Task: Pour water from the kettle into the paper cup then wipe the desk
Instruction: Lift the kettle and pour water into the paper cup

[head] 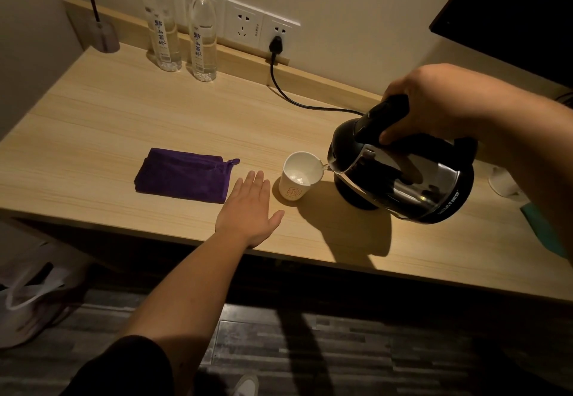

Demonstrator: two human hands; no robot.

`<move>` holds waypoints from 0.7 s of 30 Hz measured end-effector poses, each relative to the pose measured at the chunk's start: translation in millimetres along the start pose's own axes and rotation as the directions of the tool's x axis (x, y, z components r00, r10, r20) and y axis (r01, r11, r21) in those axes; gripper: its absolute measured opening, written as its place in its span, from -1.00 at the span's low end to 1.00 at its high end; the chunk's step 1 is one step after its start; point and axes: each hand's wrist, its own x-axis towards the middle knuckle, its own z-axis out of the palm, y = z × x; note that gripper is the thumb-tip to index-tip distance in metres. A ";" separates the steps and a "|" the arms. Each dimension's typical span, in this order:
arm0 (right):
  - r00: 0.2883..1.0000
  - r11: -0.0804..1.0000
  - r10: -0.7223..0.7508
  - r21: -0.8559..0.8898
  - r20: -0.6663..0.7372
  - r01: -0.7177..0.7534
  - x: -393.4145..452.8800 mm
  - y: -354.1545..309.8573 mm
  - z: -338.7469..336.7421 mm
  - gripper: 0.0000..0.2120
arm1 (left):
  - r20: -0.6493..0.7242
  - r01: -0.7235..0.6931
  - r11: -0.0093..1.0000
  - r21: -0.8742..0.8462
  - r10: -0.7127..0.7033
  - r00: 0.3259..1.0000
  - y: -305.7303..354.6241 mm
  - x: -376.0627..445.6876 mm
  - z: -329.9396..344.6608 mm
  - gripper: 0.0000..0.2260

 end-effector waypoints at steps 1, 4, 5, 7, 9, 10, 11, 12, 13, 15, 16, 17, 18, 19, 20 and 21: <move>1.000 1.000 0.000 -0.001 0.000 0.000 0.1 -0.1 0.1 -0.63 | -0.002 0.000 1.000 0.001 0.000 1.000 0.1 0.0 0.0 -0.29; 1.000 1.000 0.004 -0.003 0.011 -0.004 0.7 -1.3 -0.8 -0.65 | -0.003 0.000 1.000 -0.001 0.000 1.000 0.0 -0.2 -0.3 -0.29; 1.000 1.000 0.007 -0.008 0.018 -0.007 1.3 -1.5 -1.3 -0.66 | -0.004 0.000 1.000 -0.004 0.000 1.000 0.0 -0.3 -0.5 -0.29; 0.999 1.000 0.014 -0.018 0.033 -0.013 2.8 -2.4 -2.4 -0.66 | -0.003 -0.001 1.000 -0.006 0.001 1.000 -0.1 -0.3 -0.8 -0.29; 0.998 1.000 0.013 -0.022 0.054 -0.012 3.8 -3.9 -3.4 -0.66 | -0.005 -0.001 1.000 -0.005 0.001 1.000 -0.1 -0.4 -0.7 -0.29; 0.998 1.000 0.009 -0.025 0.063 -0.008 4.1 -4.8 -3.9 -0.65 | -0.006 -0.001 1.000 -0.005 0.001 1.000 0.0 -0.6 -0.6 -0.29; 0.998 1.000 0.006 -0.028 0.069 -0.005 4.1 -6.1 -4.5 -0.65 | -0.005 -0.001 1.000 -0.006 0.001 1.000 0.0 -0.7 -0.6 -0.29; 0.997 0.999 0.005 -0.033 0.073 -0.002 4.1 -7.5 -5.1 -0.64 | -0.004 -0.001 1.000 -0.006 0.001 1.000 0.0 -0.6 -0.7 -0.29; 0.997 0.999 0.004 -0.039 0.075 -0.001 4.4 -8.7 -5.6 -0.64 | -0.005 0.000 1.000 -0.005 0.000 1.000 0.0 -0.6 -0.8 -0.29; 0.997 0.999 0.007 -0.052 0.077 -0.003 5.3 -11.0 -6.6 -0.64 | -0.009 0.000 1.000 -0.004 0.000 1.000 0.2 -0.4 -0.7 -0.30; 0.997 0.999 0.010 -0.054 0.081 -0.005 5.6 -12.3 -7.1 -0.64 | -0.010 0.000 1.000 -0.004 0.000 1.000 0.1 -0.5 -0.8 -0.30; 0.996 0.998 0.012 -0.056 0.085 -0.007 6.0 -13.3 -7.4 -0.63 | -0.011 0.000 1.000 -0.003 0.000 1.000 0.1 -0.7 -0.6 -0.30; 0.996 0.998 0.012 -0.058 0.088 -0.007 6.3 -14.3 -7.6 -0.63 | -0.012 0.001 1.000 -0.002 -0.001 1.000 0.1 -0.8 -0.4 -0.30; 0.996 0.998 0.013 -0.059 0.092 -0.007 6.7 -15.4 -7.9 -0.63 | -0.011 0.001 1.000 -0.003 -0.001 1.000 0.0 -0.9 -0.3 -0.30; 0.995 0.998 0.014 -0.059 0.095 -0.008 6.8 -16.3 -8.1 -0.63 | -0.009 0.000 1.000 -0.004 0.000 1.000 0.1 -1.0 -0.6 -0.30; 0.995 0.998 0.014 -0.061 0.097 -0.008 6.8 -17.3 -8.3 -0.63 | -0.008 -0.001 1.000 -0.004 0.001 1.000 0.2 -0.9 -0.8 -0.30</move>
